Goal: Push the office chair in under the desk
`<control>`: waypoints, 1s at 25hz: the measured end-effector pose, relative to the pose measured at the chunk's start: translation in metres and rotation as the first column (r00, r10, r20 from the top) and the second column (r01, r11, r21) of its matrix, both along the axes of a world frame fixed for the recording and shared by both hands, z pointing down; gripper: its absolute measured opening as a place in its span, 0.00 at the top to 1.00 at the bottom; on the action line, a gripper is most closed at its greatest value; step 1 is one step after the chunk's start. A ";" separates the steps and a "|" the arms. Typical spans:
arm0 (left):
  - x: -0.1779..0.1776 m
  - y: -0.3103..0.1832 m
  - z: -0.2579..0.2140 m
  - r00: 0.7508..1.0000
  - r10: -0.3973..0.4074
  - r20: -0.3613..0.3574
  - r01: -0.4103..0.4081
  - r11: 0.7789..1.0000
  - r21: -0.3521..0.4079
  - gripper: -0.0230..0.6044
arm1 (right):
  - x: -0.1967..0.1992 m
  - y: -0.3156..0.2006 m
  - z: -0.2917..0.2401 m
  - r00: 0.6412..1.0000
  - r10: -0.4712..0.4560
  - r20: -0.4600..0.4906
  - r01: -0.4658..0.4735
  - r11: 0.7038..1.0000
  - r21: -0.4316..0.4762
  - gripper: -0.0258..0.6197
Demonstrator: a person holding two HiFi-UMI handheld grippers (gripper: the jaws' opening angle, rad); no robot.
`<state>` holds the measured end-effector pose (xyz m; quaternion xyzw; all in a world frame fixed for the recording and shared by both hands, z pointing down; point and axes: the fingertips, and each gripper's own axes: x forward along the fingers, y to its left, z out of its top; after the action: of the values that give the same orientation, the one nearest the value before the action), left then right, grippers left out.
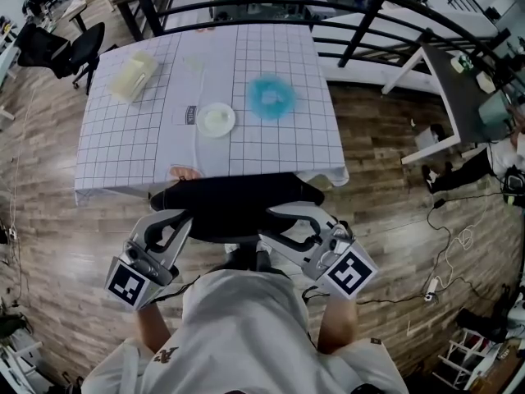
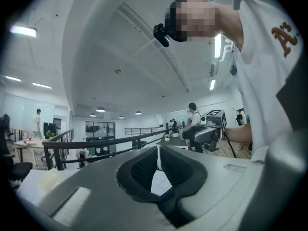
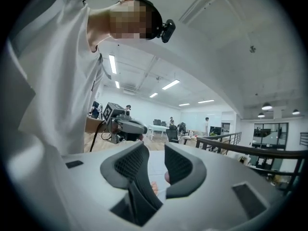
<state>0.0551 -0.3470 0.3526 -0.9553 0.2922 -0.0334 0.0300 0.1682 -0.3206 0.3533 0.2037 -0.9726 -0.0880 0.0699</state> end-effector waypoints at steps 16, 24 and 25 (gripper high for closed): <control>0.002 -0.016 -0.007 0.994 -0.085 -0.070 0.083 0.996 -0.024 0.96 | -0.014 -0.023 -0.007 0.980 0.152 0.126 -0.147 0.988 -0.043 0.96; 0.002 -0.018 -0.005 0.995 -0.080 -0.059 0.079 0.997 -0.024 0.96 | -0.011 -0.027 -0.007 0.977 0.160 0.143 -0.152 0.986 -0.063 0.96; 0.003 -0.018 -0.006 0.995 -0.079 -0.059 0.078 0.997 -0.024 0.96 | -0.011 -0.027 -0.007 0.977 0.160 0.141 -0.153 0.986 -0.065 0.96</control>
<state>0.0576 -0.3654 0.3470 -0.9439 0.3300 -0.0093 0.0094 0.1575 -0.3478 0.3459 0.2836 -0.9580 -0.0407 0.0107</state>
